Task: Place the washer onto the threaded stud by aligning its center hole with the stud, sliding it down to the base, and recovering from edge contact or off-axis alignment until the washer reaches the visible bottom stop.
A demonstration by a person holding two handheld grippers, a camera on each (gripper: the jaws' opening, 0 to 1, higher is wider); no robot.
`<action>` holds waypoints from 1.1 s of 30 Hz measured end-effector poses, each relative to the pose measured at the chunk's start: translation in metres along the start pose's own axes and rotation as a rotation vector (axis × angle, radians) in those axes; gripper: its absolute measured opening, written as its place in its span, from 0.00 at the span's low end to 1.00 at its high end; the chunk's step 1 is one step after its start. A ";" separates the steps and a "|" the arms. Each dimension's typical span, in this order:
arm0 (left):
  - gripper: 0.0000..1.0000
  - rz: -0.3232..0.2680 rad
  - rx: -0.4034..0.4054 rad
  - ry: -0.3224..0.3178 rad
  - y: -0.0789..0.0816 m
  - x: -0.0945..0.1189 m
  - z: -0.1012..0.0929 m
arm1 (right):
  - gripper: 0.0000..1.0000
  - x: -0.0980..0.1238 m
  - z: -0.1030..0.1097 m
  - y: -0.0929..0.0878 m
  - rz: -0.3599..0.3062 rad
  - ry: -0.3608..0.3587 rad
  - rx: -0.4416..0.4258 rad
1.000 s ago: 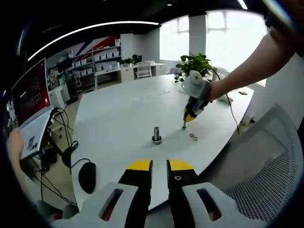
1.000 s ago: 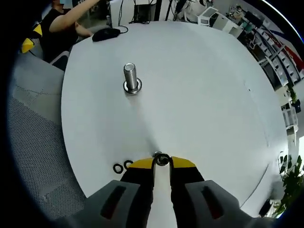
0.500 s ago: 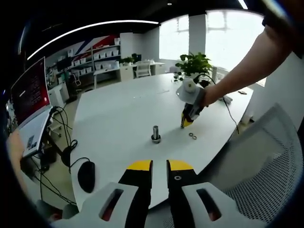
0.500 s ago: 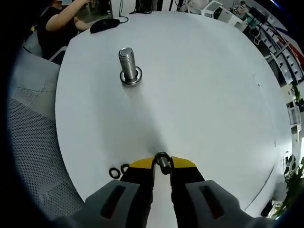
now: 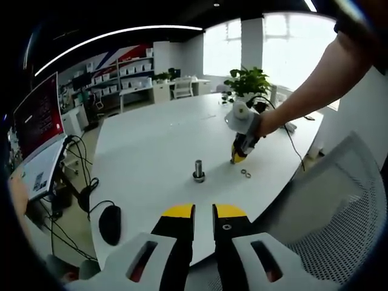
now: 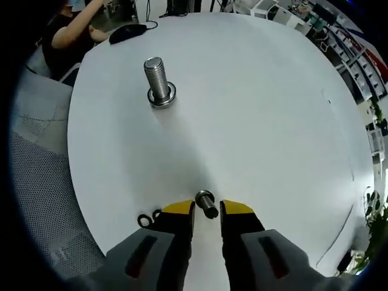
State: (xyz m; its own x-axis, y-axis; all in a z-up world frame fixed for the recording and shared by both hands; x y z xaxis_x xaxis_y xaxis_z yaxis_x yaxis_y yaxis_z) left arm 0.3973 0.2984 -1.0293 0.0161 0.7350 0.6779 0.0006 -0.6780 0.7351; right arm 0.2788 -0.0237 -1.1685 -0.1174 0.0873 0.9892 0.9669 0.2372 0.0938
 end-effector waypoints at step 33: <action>0.11 0.005 -0.018 -0.015 -0.002 0.001 -0.003 | 0.28 0.014 0.064 -0.023 0.002 0.053 -0.095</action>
State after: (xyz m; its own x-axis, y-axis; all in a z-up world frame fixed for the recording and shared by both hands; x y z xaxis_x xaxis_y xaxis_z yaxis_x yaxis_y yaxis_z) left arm 0.3942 0.3011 -1.0301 0.0306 0.7314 0.6813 -0.0179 -0.6811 0.7320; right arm 0.2404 0.0342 -1.1639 -0.1056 0.0355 0.9938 0.9846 0.1439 0.0995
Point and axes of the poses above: the point that each gripper's makers call its tool centre point, and the gripper's own axes: x roughly backward along the fingers, z roughly to its left, y roughly out of its top, the point moved 7 cm from there along x, roughly backward along the fingers, and after that the axes turned 9 degrees about z, right-handed, at the moved point
